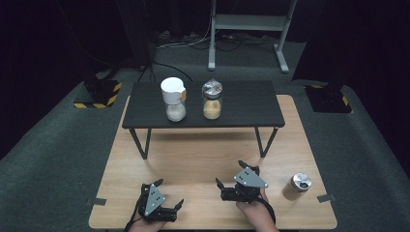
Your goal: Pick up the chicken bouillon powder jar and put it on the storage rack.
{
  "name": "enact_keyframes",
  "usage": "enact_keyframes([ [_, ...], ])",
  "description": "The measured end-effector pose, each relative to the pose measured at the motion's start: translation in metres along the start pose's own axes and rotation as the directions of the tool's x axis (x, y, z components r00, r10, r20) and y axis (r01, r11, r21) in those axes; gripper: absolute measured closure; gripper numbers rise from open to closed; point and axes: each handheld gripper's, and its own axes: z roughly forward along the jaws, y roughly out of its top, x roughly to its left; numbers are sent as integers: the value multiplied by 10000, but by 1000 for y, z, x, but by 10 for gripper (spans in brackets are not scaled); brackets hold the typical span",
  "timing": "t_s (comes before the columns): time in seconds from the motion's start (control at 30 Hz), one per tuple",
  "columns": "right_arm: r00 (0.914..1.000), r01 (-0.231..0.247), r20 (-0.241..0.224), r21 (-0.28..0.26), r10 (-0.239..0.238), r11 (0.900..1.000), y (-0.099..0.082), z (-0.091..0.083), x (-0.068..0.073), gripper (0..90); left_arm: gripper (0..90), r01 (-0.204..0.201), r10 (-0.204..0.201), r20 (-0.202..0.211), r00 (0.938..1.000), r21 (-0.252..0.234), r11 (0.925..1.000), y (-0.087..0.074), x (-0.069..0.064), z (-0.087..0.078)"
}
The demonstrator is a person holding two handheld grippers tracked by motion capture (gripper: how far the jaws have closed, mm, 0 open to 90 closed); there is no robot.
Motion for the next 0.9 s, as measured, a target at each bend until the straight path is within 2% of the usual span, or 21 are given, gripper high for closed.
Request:
enact_keyframes([
  [0.3, 9998, 53, 201, 514, -64, 9987, -21, -2, -2, 0, 4, 125, -125, -62, 9999, -106, 9999, -1, 0, -1],
  [0.53, 9979, 481, 393, 981, -521, 9940, -36, -7, -5, 0, 4, 72, -73, -84, 9999, -82, 9999, 0, 0, -1],
  [0.9, 9975, 353, 572, 1004, -411, 9943, -44, -10, -6, 0, 4, -51, 52, -176, 9998, 64, 10000, 0, -2, 0],
])
